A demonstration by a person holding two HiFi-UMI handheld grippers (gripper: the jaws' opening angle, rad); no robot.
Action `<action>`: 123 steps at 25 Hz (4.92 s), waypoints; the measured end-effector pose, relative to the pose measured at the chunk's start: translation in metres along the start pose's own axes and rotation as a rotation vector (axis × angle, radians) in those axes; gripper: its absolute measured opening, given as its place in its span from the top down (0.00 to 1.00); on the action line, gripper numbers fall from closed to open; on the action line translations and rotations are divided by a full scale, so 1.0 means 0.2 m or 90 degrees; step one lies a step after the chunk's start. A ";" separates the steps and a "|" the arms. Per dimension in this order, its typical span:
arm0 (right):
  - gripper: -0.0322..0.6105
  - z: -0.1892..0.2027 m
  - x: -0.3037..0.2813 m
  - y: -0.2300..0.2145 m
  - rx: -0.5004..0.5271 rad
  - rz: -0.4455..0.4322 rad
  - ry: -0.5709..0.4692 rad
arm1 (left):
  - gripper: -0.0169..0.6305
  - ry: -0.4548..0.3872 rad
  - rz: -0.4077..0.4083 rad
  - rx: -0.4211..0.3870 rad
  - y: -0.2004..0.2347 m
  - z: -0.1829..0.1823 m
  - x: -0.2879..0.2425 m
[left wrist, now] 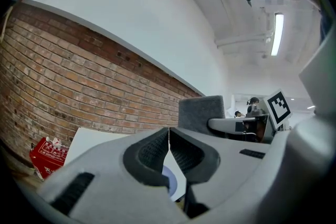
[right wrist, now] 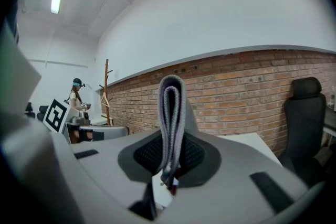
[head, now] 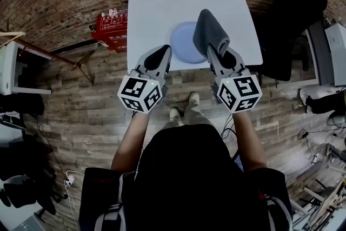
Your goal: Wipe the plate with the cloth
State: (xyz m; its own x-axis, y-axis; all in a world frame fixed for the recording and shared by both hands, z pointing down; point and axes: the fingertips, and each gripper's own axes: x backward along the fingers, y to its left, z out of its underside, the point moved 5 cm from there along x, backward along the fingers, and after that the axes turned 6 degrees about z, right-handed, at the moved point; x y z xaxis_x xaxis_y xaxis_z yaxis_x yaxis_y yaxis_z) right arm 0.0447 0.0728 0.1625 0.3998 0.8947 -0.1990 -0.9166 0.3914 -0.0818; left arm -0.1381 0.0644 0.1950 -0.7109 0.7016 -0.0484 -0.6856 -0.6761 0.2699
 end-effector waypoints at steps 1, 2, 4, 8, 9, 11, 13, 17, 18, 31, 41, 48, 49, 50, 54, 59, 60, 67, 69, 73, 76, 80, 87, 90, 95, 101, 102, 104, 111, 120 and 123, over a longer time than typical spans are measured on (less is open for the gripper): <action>0.87 0.01 -0.01 -0.01 -0.001 0.001 0.002 | 0.94 0.003 0.000 0.004 0.01 0.01 -0.01; 0.87 0.01 -0.01 -0.03 -0.002 0.002 0.004 | 0.94 0.007 0.000 0.006 0.01 0.02 -0.02; 0.87 0.03 -0.03 -0.07 -0.005 0.002 0.007 | 0.94 0.015 -0.003 0.007 0.02 0.04 -0.06; 0.87 0.07 -0.08 -0.14 -0.011 -0.006 0.021 | 0.94 0.037 -0.015 0.009 0.03 0.09 -0.12; 0.87 0.08 -0.10 -0.16 -0.010 -0.009 0.024 | 0.94 0.044 -0.018 0.009 0.04 0.10 -0.14; 0.87 0.09 -0.14 -0.18 -0.006 -0.016 0.030 | 0.94 0.053 -0.022 0.011 0.06 0.13 -0.17; 0.87 0.10 -0.18 -0.21 -0.001 -0.022 0.035 | 0.94 0.061 -0.026 0.011 0.08 0.16 -0.21; 0.87 0.13 -0.24 -0.28 0.003 -0.030 0.050 | 0.94 0.078 -0.041 0.029 0.12 0.24 -0.26; 0.87 0.15 -0.26 -0.30 0.004 -0.031 0.055 | 0.94 0.085 -0.044 0.034 0.13 0.26 -0.27; 0.87 0.35 -0.41 -0.44 0.036 -0.055 0.121 | 0.94 0.170 -0.076 0.080 0.20 0.59 -0.37; 0.87 0.53 -0.50 -0.46 0.038 -0.073 0.152 | 0.94 0.202 -0.104 0.116 0.29 0.78 -0.38; 0.87 0.66 -0.54 -0.49 0.035 -0.074 0.172 | 0.94 0.201 -0.119 0.120 0.36 0.85 -0.47; 0.87 0.67 -0.55 -0.49 0.035 -0.076 0.177 | 0.94 0.202 -0.123 0.120 0.37 0.86 -0.47; 0.87 0.69 -0.55 -0.49 0.035 -0.078 0.180 | 0.94 0.204 -0.126 0.121 0.37 0.87 -0.48; 0.87 0.74 -0.56 -0.49 0.036 -0.085 0.187 | 0.94 0.218 -0.136 0.132 0.41 0.94 -0.48; 0.87 0.80 -0.60 -0.49 0.036 -0.092 0.201 | 0.94 0.235 -0.149 0.142 0.46 1.00 -0.51; 0.87 0.80 -0.61 -0.49 0.033 -0.094 0.204 | 0.94 0.236 -0.156 0.143 0.47 1.02 -0.51; 0.87 0.88 -0.65 -0.50 0.024 -0.098 0.226 | 0.94 0.257 -0.175 0.142 0.54 1.08 -0.59; 0.87 0.89 -0.66 -0.50 0.022 -0.094 0.230 | 0.94 0.271 -0.180 0.128 0.58 1.07 -0.60; 0.87 0.92 -0.65 -0.50 0.023 -0.089 0.239 | 0.94 0.313 -0.193 0.062 0.65 1.06 -0.59; 0.87 0.94 -0.65 -0.51 0.021 -0.085 0.248 | 0.94 0.325 -0.197 0.050 0.68 1.07 -0.59; 0.87 0.97 -0.66 -0.50 0.020 -0.087 0.258 | 0.94 0.333 -0.201 0.055 0.72 1.09 -0.58; 0.87 0.99 -0.66 -0.49 0.022 -0.087 0.271 | 0.75 0.346 -0.192 0.059 0.78 1.11 -0.61; 0.87 1.02 -0.66 -0.49 0.023 -0.087 0.277 | 0.75 0.355 -0.181 0.058 0.79 1.12 -0.62; 0.87 1.04 -0.64 -0.50 0.026 -0.088 0.286 | 0.76 0.371 -0.167 0.057 0.80 1.15 -0.64; 0.87 1.06 -0.64 -0.50 0.023 -0.085 0.296 | 0.78 0.395 -0.170 0.052 0.81 1.18 -0.65; 0.87 1.07 -0.64 -0.51 0.023 -0.085 0.297 | 0.79 0.397 -0.169 0.053 0.80 1.19 -0.65; 0.87 1.07 -0.63 -0.51 0.024 -0.086 0.298 | 0.81 0.401 -0.164 0.054 0.80 1.19 -0.66; 0.87 1.08 -0.63 -0.53 0.024 -0.087 0.300 | 0.84 0.407 -0.168 0.058 0.79 1.19 -0.67; 0.87 1.09 -0.64 -0.53 0.022 -0.088 0.301 | 0.87 0.397 -0.203 0.126 0.80 1.20 -0.67; 0.87 1.09 -0.64 -0.53 0.021 -0.088 0.302 | 0.88 0.394 -0.208 0.134 0.81 1.20 -0.67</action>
State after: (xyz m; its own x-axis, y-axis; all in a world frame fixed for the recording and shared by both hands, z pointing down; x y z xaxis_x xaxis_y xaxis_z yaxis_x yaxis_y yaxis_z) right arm 0.0919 -0.0369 0.4100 0.4647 0.6406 -0.6113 -0.8513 0.5132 -0.1093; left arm -0.1161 -0.0848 0.4759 -0.4760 0.5620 -0.6765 -0.8777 -0.3523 0.3248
